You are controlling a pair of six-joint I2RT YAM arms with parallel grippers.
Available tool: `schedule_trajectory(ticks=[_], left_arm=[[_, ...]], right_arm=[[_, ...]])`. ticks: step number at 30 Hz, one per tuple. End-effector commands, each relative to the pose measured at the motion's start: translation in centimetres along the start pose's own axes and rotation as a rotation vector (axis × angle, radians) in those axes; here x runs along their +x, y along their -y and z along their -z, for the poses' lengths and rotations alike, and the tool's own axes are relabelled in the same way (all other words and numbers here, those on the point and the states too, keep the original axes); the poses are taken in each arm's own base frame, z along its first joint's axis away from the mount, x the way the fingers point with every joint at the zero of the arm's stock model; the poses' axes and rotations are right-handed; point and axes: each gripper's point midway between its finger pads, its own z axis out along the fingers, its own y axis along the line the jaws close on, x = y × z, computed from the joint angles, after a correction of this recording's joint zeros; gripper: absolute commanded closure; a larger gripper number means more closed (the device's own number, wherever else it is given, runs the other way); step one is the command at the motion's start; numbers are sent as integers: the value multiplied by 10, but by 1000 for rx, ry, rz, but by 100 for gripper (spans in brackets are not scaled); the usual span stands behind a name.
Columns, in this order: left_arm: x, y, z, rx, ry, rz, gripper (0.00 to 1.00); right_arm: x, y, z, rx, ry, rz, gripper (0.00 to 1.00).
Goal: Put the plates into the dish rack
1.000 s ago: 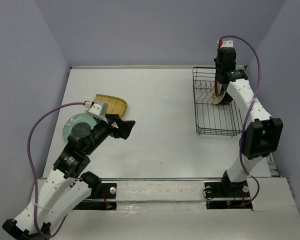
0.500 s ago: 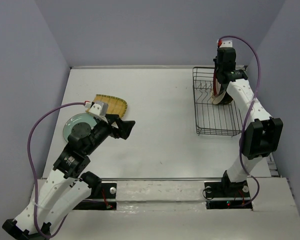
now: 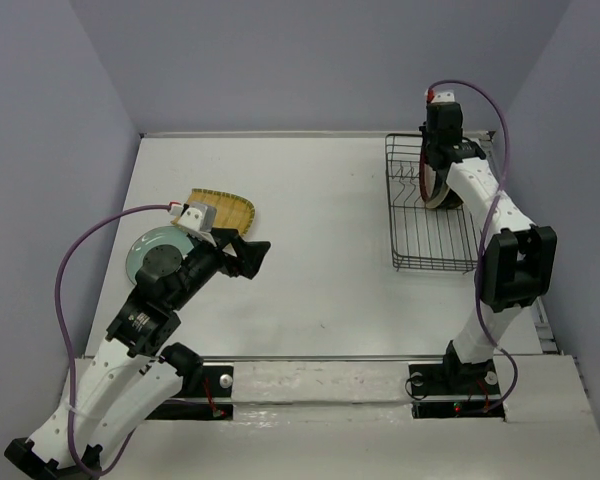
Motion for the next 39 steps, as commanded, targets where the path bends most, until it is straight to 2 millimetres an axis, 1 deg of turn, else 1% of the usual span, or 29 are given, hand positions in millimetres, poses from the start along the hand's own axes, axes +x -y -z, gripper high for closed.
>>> schedule_trajectory(ticks=[1,5,6,7,12,14,17,18,19,20,21,22,23,24,26,27,28,29,31,32,33,34,35,36,37,38,39], left_arm=[[-1,2,-2,16,10,-19,1],[1,1,-3,12,5,-14,1],[1,1,-4,11,3,-14,1],[1,1,-4,10,4,-12,1],[5,-4,-8,-9,-12,-4,1],[7,-5,-10,-15,-21,5,1],[11,-11,-14,-37,-40,16,1],[15,-13,-17,-45,-54,22,1],[16,-17,-18,-58,-59,30,1],[17,-19,-20,-66,-62,36,1],[19,-22,-21,-76,-70,42,1],[21,-26,-24,-95,-81,56,1],[23,-28,-26,-102,-86,66,1],[28,-33,-29,-117,-106,77,1],[30,-41,-32,-148,-112,100,1],[33,-46,-34,-165,-122,121,1],[33,-53,-34,-189,-120,138,1],[34,-57,-35,-202,-120,151,1],[38,-68,-37,-241,-128,192,1],[38,-79,-36,-270,-127,211,1],[39,-86,-37,-291,-127,228,1],[38,-92,-36,-311,-121,233,1],[34,-99,-34,-334,-113,238,1],[32,-110,-30,-375,-103,245,1],[29,-116,-27,-403,-94,247,1],[30,-124,-22,-446,-84,257,1],[24,-133,-15,-482,-53,268,1]], right_arm=[[-45,11,7,20,160,-74,93],[-26,0,-4,3,128,-73,93],[-24,-3,-6,-2,131,-86,93],[-14,-8,-9,-13,112,-83,93],[-1,-18,-14,-43,92,-124,93],[3,-20,-15,-43,85,-146,91],[6,-18,-14,-26,76,-172,67],[4,-16,-11,-24,81,-175,47],[3,-16,-9,-24,78,-210,38],[1,-14,-6,-23,81,-219,32],[-1,-13,-3,-26,82,-229,23],[-8,-12,5,-41,90,-254,18],[-10,-11,9,-52,93,-266,11],[-15,-9,19,-67,102,-293,8],[-20,-10,30,-102,114,-321,5],[-24,-16,37,-155,123,-334,3],[-28,-19,50,-202,138,-361,2],[-29,-21,56,-228,145,-374,2],[-34,-36,74,-303,164,-393,1],[-33,-42,88,-344,178,-396,1],[-38,-53,99,-385,206,-402,1],[-38,-52,104,-397,219,-405,1],[-44,-65,123,-462,244,-412,1],[-40,-76,129,-503,243,-422,1],[-41,-86,139,-542,250,-424,2],[-43,-102,157,-608,268,-420,2],[-42,-114,164,-649,272,-442,3]])
